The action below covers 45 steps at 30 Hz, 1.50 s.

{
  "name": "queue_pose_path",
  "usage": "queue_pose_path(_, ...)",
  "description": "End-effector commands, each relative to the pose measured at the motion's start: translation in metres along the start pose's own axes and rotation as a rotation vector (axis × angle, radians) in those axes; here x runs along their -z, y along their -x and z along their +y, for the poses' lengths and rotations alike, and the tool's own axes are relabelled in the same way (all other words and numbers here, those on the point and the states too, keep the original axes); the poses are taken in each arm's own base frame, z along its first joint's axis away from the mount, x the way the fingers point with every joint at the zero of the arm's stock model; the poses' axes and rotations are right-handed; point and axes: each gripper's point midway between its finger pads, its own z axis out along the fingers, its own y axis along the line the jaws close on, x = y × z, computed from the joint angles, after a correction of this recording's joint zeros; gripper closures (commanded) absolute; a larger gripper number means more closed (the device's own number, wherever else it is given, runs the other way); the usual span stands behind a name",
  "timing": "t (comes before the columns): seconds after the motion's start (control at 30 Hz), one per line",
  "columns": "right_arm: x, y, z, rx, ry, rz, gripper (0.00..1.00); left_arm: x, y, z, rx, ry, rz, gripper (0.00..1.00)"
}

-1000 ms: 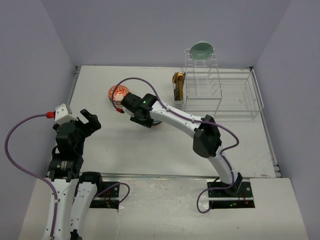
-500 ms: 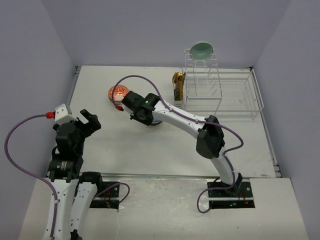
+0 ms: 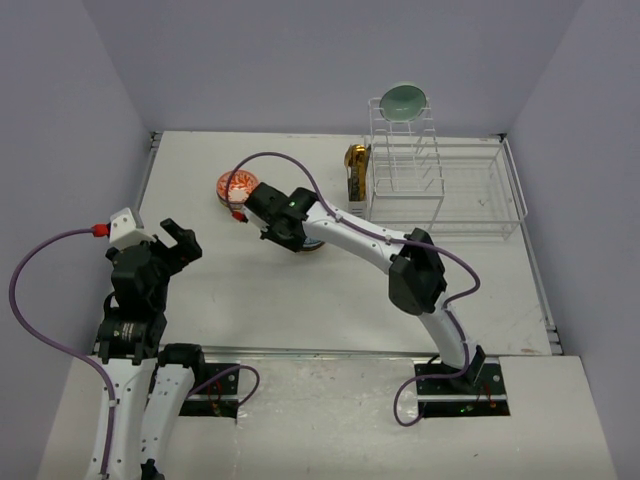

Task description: Unload the bowls from the dish rack

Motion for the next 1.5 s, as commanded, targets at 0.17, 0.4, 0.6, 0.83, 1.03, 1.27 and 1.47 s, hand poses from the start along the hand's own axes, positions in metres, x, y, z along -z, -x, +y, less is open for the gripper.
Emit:
queue_pose_path(0.17,-0.005,0.004,0.005,-0.029,0.034,-0.019,0.92,0.001,0.012,-0.004,0.008,-0.018,-0.044,0.0)
queue_pose_path(0.4,-0.014,-0.003,0.011,-0.041,0.048,-0.006,0.96,0.002,0.013,-0.004,0.009,-0.02,-0.048,0.0)
queue_pose_path(0.6,-0.012,-0.002,0.007,-0.044,0.034,-0.011,0.95,0.002,0.013,-0.004,0.009,-0.021,-0.048,0.0)
queue_pose_path(0.83,0.017,0.014,-0.012,-0.068,-0.026,-0.077,0.73,0.002,0.012,-0.004,0.008,-0.022,-0.046,0.0)
queue_pose_path(1.03,0.087,0.043,-0.042,-0.149,-0.052,-0.259,0.6,0.002,0.013,-0.005,0.009,-0.023,-0.048,0.0)
queue_pose_path(1.27,0.196,0.066,-0.122,-0.478,0.001,-0.592,0.5,0.002,0.013,-0.005,0.009,-0.023,-0.048,0.0)
queue_pose_path(1.47,0.258,0.038,-0.223,-0.947,0.059,-0.945,0.43,0.0,0.01,-0.005,0.005,-0.025,-0.038,0.0)
